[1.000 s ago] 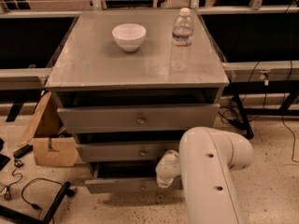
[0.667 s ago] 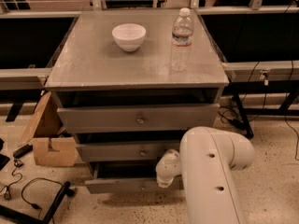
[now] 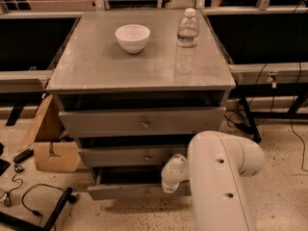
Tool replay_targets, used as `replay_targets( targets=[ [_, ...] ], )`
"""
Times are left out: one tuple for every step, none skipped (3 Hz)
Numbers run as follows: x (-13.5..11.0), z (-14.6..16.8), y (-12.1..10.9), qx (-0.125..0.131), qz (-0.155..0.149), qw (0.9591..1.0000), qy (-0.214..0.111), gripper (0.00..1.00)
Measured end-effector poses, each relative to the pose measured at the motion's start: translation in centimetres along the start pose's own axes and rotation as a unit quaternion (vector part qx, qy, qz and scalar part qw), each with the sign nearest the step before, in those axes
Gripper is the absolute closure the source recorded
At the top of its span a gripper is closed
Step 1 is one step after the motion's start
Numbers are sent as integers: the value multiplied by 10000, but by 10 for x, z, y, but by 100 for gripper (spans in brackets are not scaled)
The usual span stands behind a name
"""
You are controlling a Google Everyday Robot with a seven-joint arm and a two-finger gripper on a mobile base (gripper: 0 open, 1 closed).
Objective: Open bottom drawer
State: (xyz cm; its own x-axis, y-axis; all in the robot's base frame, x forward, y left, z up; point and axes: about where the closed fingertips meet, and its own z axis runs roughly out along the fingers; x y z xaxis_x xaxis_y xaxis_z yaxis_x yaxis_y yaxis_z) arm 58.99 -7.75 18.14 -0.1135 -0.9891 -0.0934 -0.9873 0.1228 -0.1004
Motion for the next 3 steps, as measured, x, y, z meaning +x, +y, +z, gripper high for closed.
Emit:
replay_targets(
  targets=[
    [0, 0, 0, 0, 0, 10000, 0, 39],
    [0, 0, 0, 0, 0, 10000, 0, 15],
    [0, 2, 1, -18, 3, 10000, 8, 0]
  ],
)
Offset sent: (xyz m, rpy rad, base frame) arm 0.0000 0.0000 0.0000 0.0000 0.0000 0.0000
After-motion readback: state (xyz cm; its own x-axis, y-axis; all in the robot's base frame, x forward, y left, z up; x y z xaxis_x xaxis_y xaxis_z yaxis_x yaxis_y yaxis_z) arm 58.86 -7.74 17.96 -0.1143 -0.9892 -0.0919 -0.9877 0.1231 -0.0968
